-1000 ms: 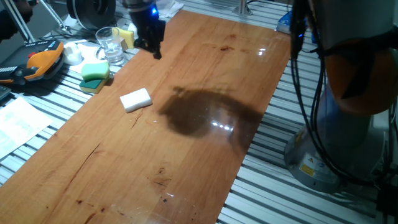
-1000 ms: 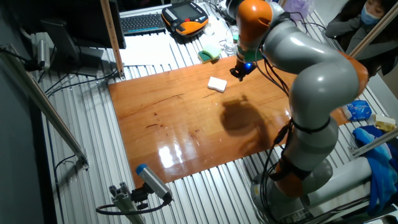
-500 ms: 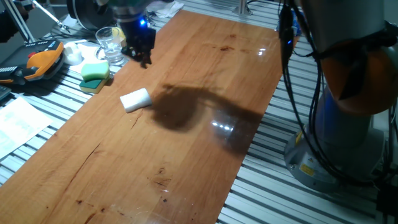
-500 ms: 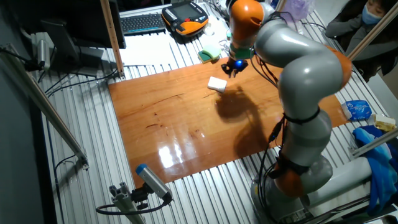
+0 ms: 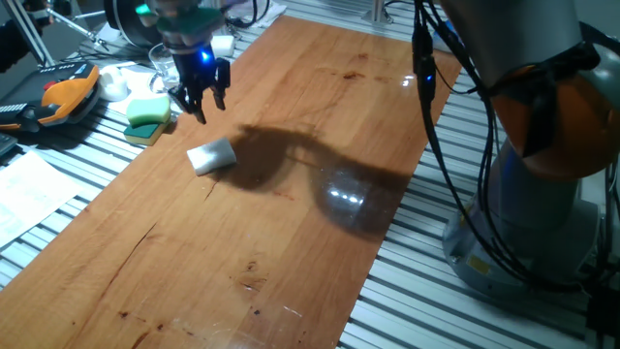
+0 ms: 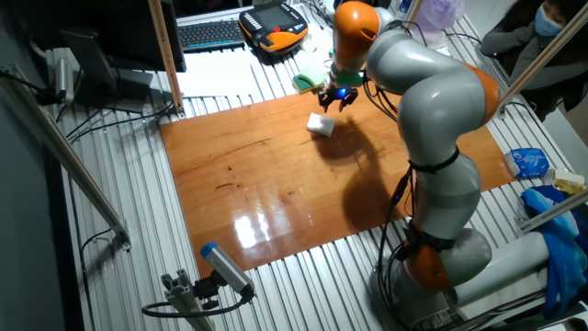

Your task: Clean the tabletop with a sponge

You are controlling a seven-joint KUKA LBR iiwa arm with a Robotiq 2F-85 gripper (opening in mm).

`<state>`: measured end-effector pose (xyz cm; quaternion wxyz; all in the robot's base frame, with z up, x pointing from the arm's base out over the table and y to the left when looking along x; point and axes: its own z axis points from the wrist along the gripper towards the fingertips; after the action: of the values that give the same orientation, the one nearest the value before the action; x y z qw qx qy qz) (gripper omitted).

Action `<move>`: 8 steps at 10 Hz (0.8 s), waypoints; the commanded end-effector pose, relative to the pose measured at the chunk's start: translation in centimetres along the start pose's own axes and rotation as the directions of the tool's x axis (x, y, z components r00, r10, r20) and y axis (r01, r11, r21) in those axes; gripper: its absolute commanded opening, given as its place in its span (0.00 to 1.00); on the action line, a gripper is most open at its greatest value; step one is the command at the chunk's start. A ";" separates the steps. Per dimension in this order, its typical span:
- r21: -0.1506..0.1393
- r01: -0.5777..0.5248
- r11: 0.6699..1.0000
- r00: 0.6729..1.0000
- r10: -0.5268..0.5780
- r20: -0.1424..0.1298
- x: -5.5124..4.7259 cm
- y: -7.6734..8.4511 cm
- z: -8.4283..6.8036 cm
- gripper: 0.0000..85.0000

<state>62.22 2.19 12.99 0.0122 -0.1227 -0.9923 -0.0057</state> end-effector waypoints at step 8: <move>-0.005 -0.020 1.000 1.000 0.020 -0.003 0.4 0.3 2.8 0.60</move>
<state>61.82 2.64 10.16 0.0153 -0.1324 -0.9911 -0.0079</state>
